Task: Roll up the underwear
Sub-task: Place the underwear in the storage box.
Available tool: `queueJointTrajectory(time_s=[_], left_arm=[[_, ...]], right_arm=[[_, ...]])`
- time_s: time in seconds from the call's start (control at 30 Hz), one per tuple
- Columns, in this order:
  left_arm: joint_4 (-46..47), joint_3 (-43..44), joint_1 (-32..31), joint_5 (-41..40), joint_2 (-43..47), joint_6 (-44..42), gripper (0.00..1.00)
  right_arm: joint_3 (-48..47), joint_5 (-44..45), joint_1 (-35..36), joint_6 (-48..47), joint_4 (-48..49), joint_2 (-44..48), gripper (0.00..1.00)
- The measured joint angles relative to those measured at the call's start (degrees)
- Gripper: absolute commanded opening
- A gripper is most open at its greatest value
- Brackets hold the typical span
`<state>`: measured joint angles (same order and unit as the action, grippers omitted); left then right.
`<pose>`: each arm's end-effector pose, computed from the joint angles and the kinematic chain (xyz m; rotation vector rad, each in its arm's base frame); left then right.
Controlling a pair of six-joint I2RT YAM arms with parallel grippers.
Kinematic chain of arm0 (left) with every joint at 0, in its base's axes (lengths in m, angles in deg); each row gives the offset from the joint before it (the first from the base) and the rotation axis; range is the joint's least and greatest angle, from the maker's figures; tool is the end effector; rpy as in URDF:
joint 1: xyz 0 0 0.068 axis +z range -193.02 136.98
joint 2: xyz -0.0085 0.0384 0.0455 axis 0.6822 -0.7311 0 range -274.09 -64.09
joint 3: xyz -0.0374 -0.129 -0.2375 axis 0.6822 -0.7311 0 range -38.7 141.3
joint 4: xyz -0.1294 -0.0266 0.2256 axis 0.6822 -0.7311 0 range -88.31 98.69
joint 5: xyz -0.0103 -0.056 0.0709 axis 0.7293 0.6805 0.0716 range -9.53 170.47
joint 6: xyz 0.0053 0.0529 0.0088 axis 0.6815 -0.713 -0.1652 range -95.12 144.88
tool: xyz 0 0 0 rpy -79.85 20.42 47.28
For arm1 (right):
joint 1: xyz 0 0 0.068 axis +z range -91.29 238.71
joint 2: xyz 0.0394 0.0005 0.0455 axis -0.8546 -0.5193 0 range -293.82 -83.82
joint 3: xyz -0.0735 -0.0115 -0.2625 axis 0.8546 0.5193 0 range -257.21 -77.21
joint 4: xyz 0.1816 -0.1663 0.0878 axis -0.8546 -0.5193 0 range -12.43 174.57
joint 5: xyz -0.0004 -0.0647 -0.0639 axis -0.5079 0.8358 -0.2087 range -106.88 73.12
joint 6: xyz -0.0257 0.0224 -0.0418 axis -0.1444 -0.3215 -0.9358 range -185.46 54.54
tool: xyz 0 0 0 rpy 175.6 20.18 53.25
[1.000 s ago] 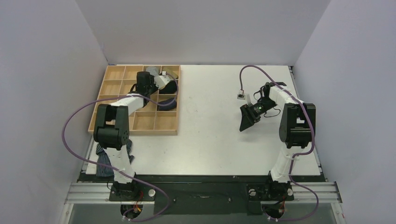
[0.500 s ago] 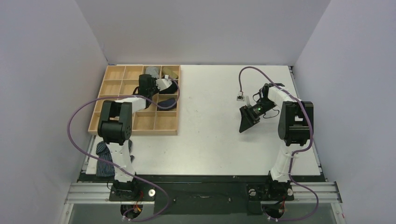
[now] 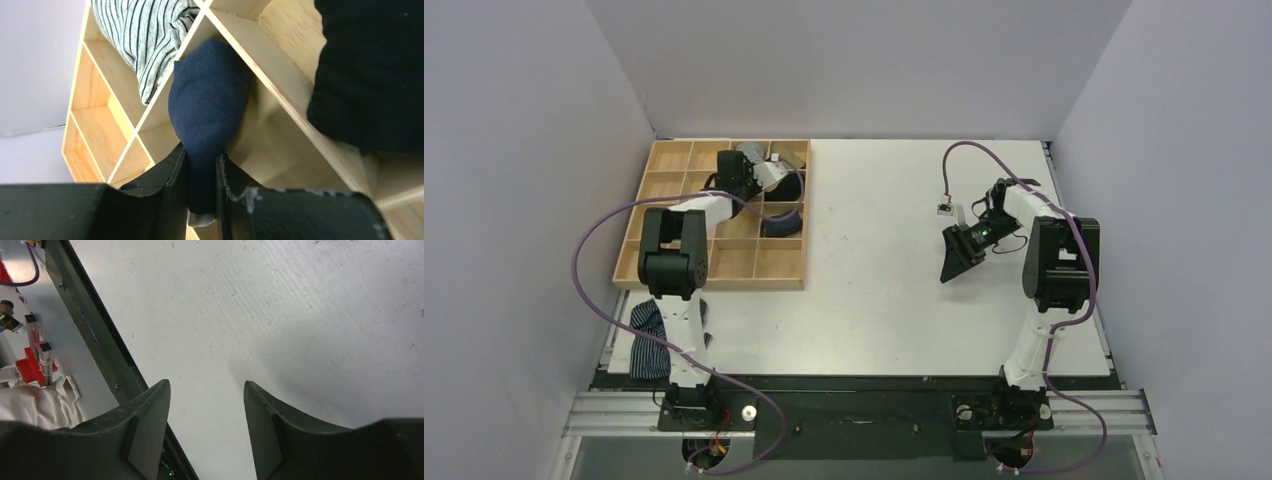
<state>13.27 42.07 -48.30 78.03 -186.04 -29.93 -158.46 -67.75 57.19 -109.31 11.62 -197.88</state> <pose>0.4697 -0.0419 0.1562 1.1103 1.9680 0.5197 0.3405 0.0186 0.1795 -0.8164 2.6054 1.3408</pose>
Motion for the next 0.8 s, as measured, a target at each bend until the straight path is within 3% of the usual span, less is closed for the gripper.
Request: queueJointTrajectory(time_s=[0.1,0.33,0.5,0.63,0.8], left_arm=[[-5.27,4.22,0.72,1.66,-1.79,0.85,0.02],[-18.18,15.50,1.99,4.57,-7.04,2.16,0.23],[-27.08,23.91,2.45,5.68,-10.67,2.47,0.32],[-30.69,27.34,2.49,5.86,-12.15,2.58,0.47],[-33.48,30.03,2.67,5.95,-12.98,2.69,0.56]], right_arm=[[0.00,0.00,0.00,0.02,-0.02,0.00,0.52],[0.00,0.00,-0.02,0.02,-0.07,0.00,0.52],[0.00,0.00,-0.02,0.02,-0.07,0.00,0.52],[0.00,0.00,-0.22,0.02,-0.15,0.00,0.52],[0.00,0.00,-0.39,0.02,-0.17,-0.15,0.52]])
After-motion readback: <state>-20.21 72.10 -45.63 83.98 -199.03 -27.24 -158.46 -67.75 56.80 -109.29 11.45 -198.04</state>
